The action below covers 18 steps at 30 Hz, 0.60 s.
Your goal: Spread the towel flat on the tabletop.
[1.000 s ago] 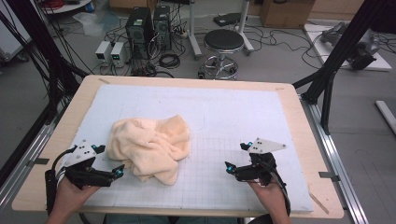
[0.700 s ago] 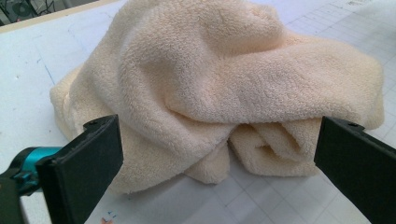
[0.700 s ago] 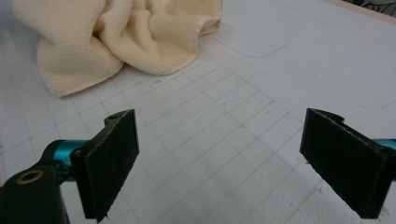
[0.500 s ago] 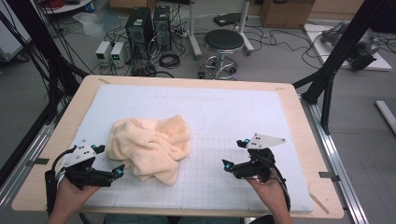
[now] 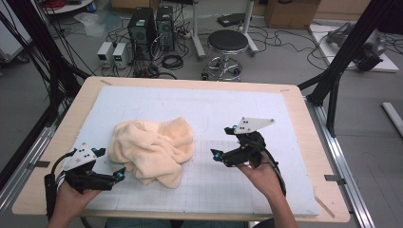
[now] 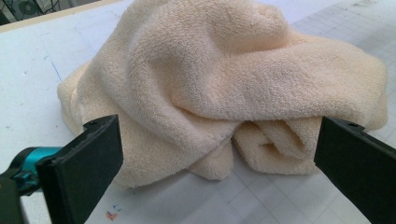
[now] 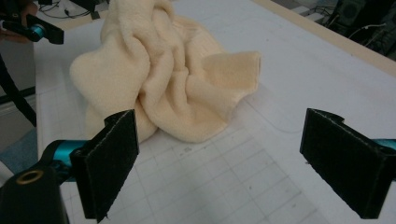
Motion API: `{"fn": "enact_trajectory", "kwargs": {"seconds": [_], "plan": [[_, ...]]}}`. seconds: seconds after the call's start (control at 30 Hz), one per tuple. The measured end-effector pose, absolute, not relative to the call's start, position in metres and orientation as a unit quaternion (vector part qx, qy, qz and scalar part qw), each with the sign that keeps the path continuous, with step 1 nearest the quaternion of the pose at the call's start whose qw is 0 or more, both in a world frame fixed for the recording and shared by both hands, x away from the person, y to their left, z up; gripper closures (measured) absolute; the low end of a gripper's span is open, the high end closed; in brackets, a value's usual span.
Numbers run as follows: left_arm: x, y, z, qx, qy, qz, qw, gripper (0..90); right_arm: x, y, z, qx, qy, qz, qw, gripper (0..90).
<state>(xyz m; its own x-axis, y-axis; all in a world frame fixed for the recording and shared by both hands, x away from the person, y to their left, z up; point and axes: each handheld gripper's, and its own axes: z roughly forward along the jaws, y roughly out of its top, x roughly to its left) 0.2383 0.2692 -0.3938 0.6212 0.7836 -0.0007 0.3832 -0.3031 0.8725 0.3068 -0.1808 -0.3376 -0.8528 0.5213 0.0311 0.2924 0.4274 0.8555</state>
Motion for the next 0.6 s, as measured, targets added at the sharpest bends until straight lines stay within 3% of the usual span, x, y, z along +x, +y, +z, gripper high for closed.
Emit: {"fn": "enact_trajectory", "kwargs": {"seconds": [0.27, 0.4, 0.6], "plan": [[0.238, 0.269, -0.394, 0.777, 0.376, 0.219, 0.456, 1.7, 0.318, -0.156, -0.324, 0.211, 0.84, 0.484, 0.126, 10.9], [0.239, 0.269, -0.394, 0.778, 0.375, 0.218, 0.455, 1.7, 0.331, -0.146, -0.323, 0.22, 0.846, 0.477, 0.094, 11.0], [0.24, 0.268, -0.394, 0.778, 0.374, 0.218, 0.456, 1.7, 0.338, -0.144, -0.318, 0.219, 0.847, 0.473, 0.099, 11.0]]}}
